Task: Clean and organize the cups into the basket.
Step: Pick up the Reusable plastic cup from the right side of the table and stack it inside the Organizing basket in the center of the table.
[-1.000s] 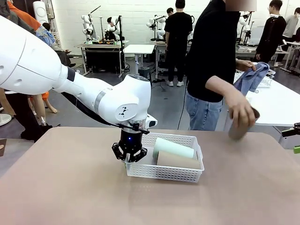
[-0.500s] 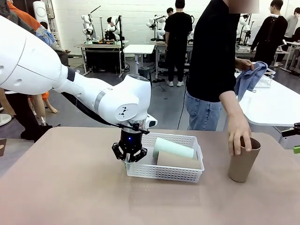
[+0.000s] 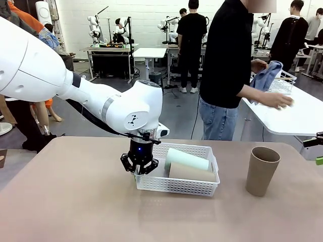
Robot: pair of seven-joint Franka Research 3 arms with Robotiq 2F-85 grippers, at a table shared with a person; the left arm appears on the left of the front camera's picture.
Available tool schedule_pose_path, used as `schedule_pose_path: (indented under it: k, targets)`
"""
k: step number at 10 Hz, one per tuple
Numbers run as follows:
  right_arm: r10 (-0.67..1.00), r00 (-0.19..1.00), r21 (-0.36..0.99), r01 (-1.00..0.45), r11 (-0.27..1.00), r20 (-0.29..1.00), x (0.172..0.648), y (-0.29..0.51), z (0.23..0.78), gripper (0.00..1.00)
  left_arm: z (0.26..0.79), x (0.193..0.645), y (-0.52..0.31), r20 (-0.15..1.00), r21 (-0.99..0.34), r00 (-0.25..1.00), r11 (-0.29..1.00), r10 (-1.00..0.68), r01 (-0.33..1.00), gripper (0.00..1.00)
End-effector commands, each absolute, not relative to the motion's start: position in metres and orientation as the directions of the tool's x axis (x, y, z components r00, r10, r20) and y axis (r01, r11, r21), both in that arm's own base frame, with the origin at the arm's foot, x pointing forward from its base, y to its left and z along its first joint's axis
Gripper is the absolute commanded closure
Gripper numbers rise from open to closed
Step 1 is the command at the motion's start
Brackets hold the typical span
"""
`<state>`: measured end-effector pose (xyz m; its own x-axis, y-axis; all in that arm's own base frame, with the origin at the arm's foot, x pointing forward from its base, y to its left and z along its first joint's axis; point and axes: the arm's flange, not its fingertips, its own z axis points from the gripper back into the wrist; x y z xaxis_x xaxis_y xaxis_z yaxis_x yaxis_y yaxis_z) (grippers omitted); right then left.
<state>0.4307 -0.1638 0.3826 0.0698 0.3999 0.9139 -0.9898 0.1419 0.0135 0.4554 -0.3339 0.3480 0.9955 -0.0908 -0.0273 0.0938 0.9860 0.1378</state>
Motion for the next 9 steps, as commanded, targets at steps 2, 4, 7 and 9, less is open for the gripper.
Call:
schedule_pose_path:
  k: [2, 4, 7, 9]
  targets:
    - [0.325, 0.071, 0.025, -0.990, 0.142, 0.943, 0.483, -0.124, 0.346, 0.00, 0.343, 0.452, -0.334, -0.036, 0.147, 0.995, 0.984, -0.098, 0.102, 1.00]
    - [0.312, 0.015, -0.011, -0.997, 0.080, 0.950, 0.499, -0.112, 0.323, 0.00, 0.343, 0.452, -0.334, -0.036, 0.147, 0.995, 0.984, -0.098, 0.102, 1.00]
    - [0.315, -0.014, -0.021, -1.000, 0.018, 0.949, 0.510, -0.102, 0.294, 0.00, 0.343, 0.452, -0.334, -0.036, 0.147, 0.995, 0.984, -0.098, 0.102, 1.00]
    - [0.333, 0.008, 0.005, -1.000, 0.009, 0.943, 0.514, -0.098, 0.280, 0.00, 0.343, 0.452, -0.334, -0.036, 0.147, 0.995, 0.984, -0.098, 0.102, 1.00]
